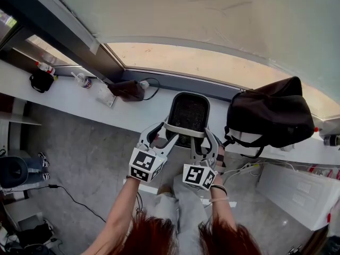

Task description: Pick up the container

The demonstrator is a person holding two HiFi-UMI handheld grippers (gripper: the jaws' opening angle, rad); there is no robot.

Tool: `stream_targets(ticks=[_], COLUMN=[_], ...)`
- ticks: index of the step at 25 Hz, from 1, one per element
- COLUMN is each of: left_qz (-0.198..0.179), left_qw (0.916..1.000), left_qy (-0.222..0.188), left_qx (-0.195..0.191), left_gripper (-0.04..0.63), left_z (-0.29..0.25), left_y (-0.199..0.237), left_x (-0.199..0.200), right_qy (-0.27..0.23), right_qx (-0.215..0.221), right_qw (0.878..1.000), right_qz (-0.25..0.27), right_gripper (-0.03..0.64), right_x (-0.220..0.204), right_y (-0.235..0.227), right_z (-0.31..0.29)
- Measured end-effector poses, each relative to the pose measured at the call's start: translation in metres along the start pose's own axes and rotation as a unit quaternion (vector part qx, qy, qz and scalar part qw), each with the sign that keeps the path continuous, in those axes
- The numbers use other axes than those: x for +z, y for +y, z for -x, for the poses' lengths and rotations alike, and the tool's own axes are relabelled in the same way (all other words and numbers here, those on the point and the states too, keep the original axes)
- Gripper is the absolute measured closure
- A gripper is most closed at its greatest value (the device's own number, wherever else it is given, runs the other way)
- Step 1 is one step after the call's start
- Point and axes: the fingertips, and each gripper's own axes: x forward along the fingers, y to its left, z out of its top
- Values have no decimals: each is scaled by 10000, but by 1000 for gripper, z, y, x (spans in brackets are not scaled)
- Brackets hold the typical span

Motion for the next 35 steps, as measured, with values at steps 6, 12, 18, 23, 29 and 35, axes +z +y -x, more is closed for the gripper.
stream_targets(ticks=[6, 12, 18, 23, 29, 35], left_qz=[-1140, -1510, -1912, -1928, -1960, -1932], left_qw=[9930, 9861, 9770, 9753, 9734, 9741], left_qy=[124, 119, -13, -149, -175, -68], left_qx=[290, 688, 946, 1064, 1171, 1170], left_gripper=[345, 347, 365, 434, 454, 459], left_z=[-3, -18, -33, -42, -48, -51], left_y=[1, 15, 23, 25, 30, 33], left_x=[-7, -6, 4, 10, 15, 17], right_qy=[-32, -62, -113, -107, 16, 121], right_qx=[-3, -10, -66, -110, -156, -179], right_qw=[10000, 10000, 9999, 9999, 9987, 9990], right_qz=[-18, -40, 16, -68, -482, -396], right_gripper=[440, 445, 456, 460, 460, 477], right_x=[2, 6, 6, 8, 3, 4], right_y=[-5, -9, -14, -22, -33, -35], right_z=[-4, -8, -13, -20, -30, -34])
